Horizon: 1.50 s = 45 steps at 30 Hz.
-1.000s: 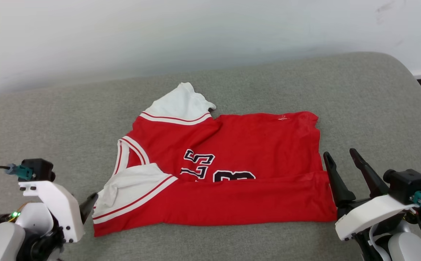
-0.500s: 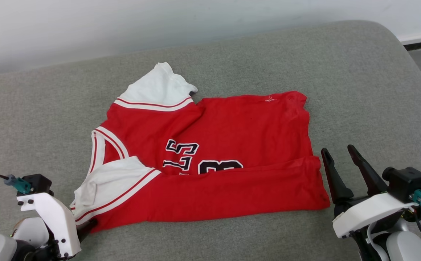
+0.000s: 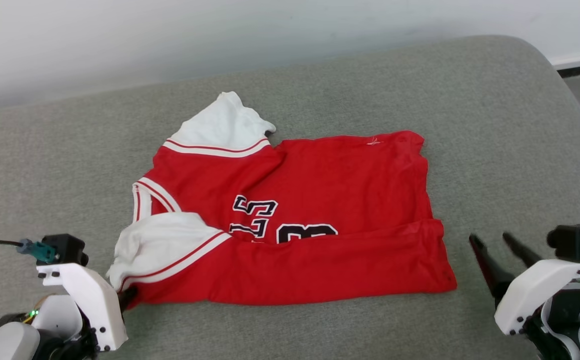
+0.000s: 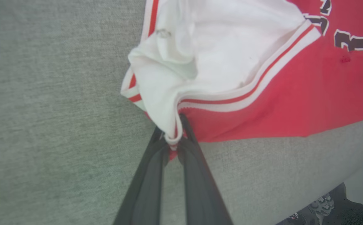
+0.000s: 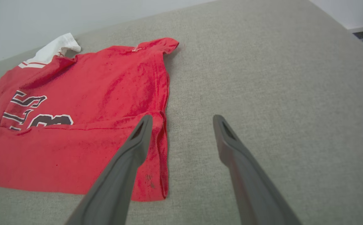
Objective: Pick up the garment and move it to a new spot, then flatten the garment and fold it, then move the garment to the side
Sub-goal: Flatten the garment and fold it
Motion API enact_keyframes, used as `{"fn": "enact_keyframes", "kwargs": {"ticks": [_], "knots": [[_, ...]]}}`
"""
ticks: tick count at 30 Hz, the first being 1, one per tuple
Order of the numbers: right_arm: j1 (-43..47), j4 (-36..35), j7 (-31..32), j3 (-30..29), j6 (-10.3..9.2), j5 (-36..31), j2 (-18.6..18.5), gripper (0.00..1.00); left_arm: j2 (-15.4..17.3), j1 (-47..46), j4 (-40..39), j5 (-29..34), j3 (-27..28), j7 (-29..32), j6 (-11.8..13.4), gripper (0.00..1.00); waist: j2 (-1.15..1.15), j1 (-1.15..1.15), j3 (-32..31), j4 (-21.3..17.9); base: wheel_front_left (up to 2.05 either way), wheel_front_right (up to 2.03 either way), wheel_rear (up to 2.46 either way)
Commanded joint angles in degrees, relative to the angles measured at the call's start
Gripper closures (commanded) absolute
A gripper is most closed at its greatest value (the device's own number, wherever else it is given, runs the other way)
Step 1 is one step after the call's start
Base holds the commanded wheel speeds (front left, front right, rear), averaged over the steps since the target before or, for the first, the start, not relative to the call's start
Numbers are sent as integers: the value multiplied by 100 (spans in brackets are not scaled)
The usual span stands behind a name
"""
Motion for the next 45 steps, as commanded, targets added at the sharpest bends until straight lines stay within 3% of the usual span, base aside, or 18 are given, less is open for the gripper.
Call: {"fn": "enact_keyframes", "kwargs": {"ticks": [1, 2, 6, 17, 19, 26, 36, 45], "knots": [[5, 55, 418, 33, -2, 119, -84, 0, 27, 56, -142, 58, 44, -106, 31, 100, 0, 0, -36, 42, 0, 0, 0], [-13, 178, 1330, 121, -2, 288, -289, 0, 75, 60, -428, 169, 80, -241, 83, 100, 0, 0, -45, 152, 0, 0, 0], [-174, 287, 2109, 287, -2, 434, -402, 0, 93, 27, -767, 283, 64, -288, 145, 100, 0, 0, 33, 275, 0, 0, 0], [-722, 1172, 2793, 862, 0, 699, -224, 0, -20, -114, -988, 360, -71, -310, 188, 100, 0, 0, 291, 491, 0, 0, 0], [-783, 1296, 2821, 981, 6, 768, -212, 100, -35, -100, -964, 352, -90, -323, 181, 100, 0, 0, 302, 504, 0, 0, 0], [-1002, 1391, 2783, 1219, 5, 886, -423, 100, -110, 54, -857, 333, -111, -445, 175, 100, 0, 0, 107, 505, 0, 0, 0], [-744, 1248, 2617, 1378, 3, 1046, -661, 100, -398, 599, -576, 44, 4, -846, 191, 100, 0, 0, -694, 585, 0, 0, 0], [-181, 850, 2749, 1307, -1, 1147, -807, 100, -403, 1658, -915, -136, 170, -1064, 501, 100, 0, 0, -1130, 674, 0, 0, 0]]}}
